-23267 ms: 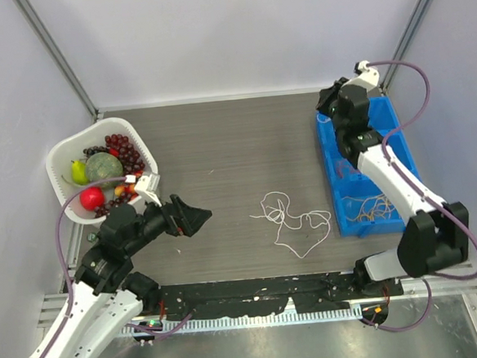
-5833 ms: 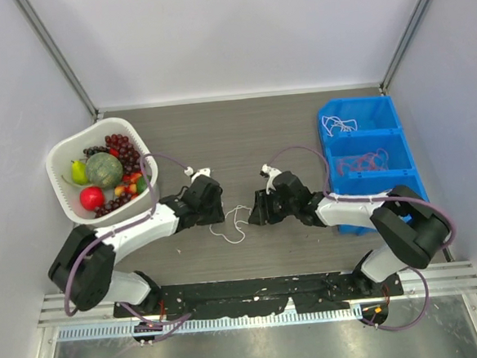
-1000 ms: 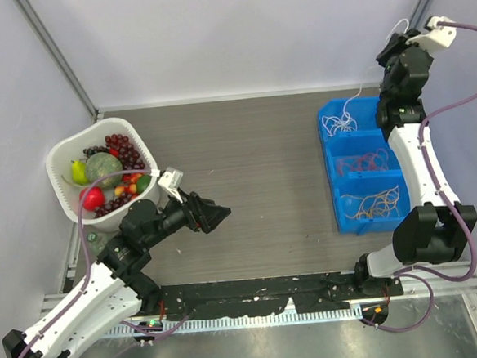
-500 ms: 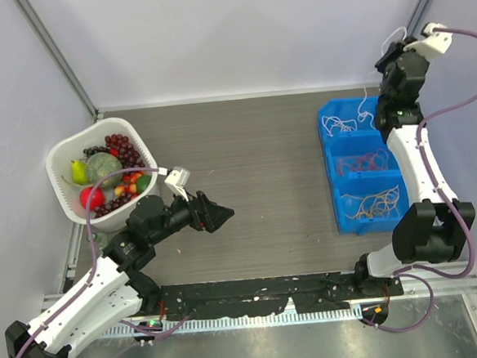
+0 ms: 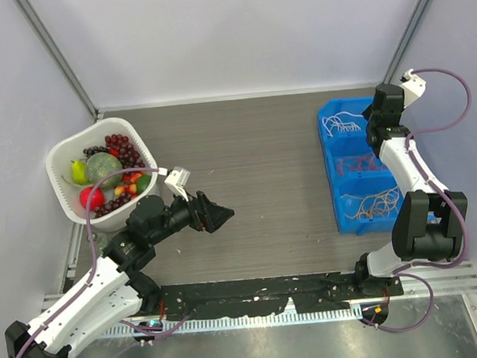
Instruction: Untangle the cables
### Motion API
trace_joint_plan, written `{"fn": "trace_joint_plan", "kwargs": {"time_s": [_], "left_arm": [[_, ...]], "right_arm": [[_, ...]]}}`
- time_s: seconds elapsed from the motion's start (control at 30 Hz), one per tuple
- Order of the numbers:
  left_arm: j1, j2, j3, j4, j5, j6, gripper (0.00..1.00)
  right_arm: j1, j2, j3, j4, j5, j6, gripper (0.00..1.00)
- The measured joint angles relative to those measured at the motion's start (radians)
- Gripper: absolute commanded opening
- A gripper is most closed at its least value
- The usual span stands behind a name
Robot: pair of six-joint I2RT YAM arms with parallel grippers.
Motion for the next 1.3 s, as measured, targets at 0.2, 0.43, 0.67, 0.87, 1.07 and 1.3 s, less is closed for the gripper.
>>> {"fn": "trace_joint_plan", "kwargs": {"time_s": [0.2,0.43,0.67,0.87,1.07,1.3], "left_arm": [[0.0,-0.006,-0.002,-0.001,0.0,-0.015,0.81],[0.0,-0.043,-0.008,-0.032,-0.001,-0.023,0.81],[0.0,-0.066,-0.008,-0.055,-0.011,-0.023,0.81],[0.0,-0.058,-0.008,-0.055,-0.019,-0.023,0.82],[0.0,-0.028,-0.008,-0.049,-0.019,-0.022,0.81],[0.0,-0.141,-0.008,-0.055,-0.034,-0.024,0.87]], "right_arm": [[-0.016,0.05,0.093,-0.05,0.02,0.024,0.04],[-0.048,0.211,0.222,-0.162,-0.01,0.028,0.55],[-0.055,0.277,0.342,-0.304,-0.058,0.031,0.55],[0.004,0.145,0.262,-0.329,-0.097,0.025,0.56],[0.329,-0.068,0.055,-0.216,-0.209,-0.025,0.62],[0.486,-0.412,-0.28,-0.129,-0.352,-0.073,0.64]]}}
